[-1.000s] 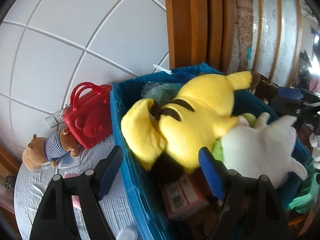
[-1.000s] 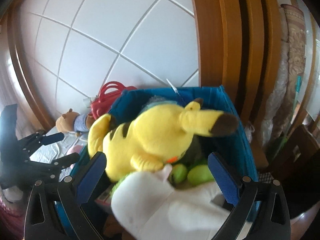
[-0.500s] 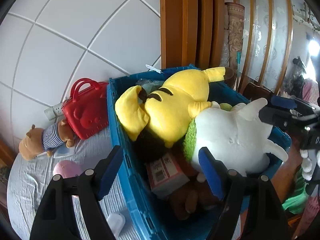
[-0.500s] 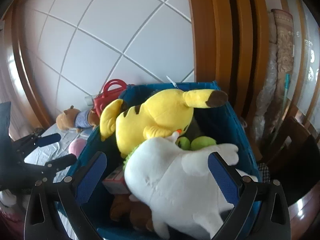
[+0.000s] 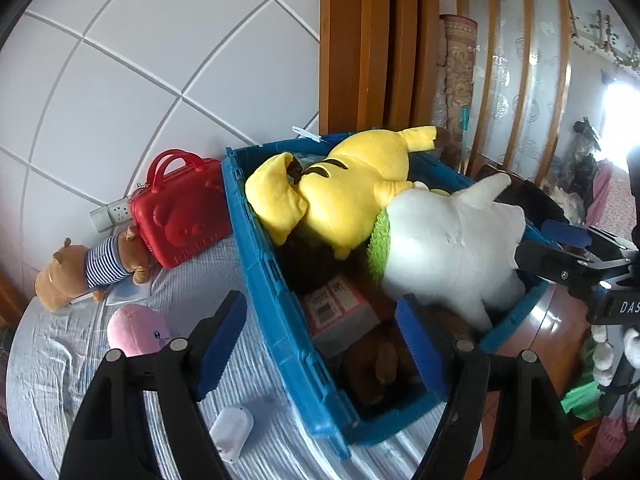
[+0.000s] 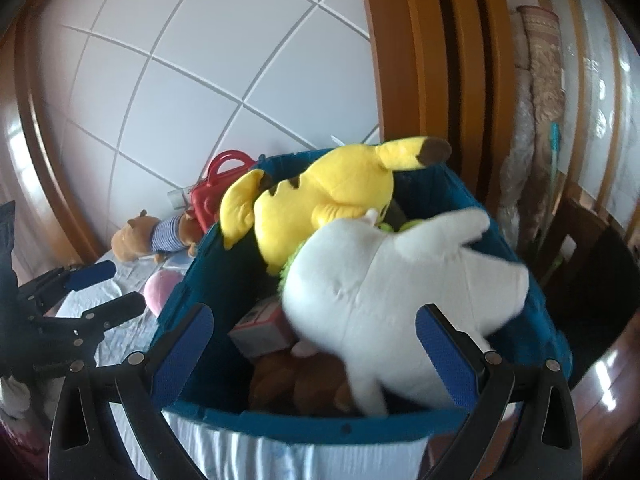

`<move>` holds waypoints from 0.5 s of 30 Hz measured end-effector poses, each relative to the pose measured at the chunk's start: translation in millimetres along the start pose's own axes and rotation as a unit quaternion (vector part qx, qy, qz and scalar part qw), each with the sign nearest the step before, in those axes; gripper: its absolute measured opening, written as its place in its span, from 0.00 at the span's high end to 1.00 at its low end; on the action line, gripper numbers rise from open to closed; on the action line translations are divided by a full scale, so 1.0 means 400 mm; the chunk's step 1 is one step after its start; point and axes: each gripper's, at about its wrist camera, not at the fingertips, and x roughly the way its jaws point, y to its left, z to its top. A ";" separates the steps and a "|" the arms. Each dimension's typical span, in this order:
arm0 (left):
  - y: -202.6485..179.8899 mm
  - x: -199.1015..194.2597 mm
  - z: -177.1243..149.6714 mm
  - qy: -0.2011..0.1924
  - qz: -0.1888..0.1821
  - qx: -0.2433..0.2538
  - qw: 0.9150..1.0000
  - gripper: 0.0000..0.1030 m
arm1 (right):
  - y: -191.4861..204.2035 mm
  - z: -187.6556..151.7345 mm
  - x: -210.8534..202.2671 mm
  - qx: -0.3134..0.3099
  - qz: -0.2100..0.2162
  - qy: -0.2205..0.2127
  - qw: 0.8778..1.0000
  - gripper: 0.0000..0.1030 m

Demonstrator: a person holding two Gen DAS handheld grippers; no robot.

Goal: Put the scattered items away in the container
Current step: 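Withdraw both tools from the crate back over the bed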

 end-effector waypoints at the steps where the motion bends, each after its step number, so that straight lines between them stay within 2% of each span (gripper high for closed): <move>1: 0.004 -0.007 -0.010 -0.002 -0.001 0.002 1.000 0.23 | 0.010 -0.011 -0.011 0.002 -0.006 -0.003 1.000 0.00; 3: 0.012 -0.023 -0.031 -0.008 -0.005 0.004 1.000 0.10 | 0.031 -0.032 -0.035 0.004 -0.018 -0.010 1.000 0.00; 5: 0.021 -0.040 -0.052 -0.015 -0.013 0.005 1.000 0.06 | 0.055 -0.053 -0.061 0.005 -0.026 -0.017 0.999 0.00; 10: 0.042 -0.061 -0.103 -0.014 -0.026 0.010 1.000 0.06 | 0.106 -0.114 -0.097 0.015 -0.043 -0.024 0.999 0.00; 15: 0.058 -0.068 -0.159 -0.004 -0.019 0.003 1.000 0.06 | 0.128 -0.175 -0.098 0.033 -0.043 -0.015 0.998 0.00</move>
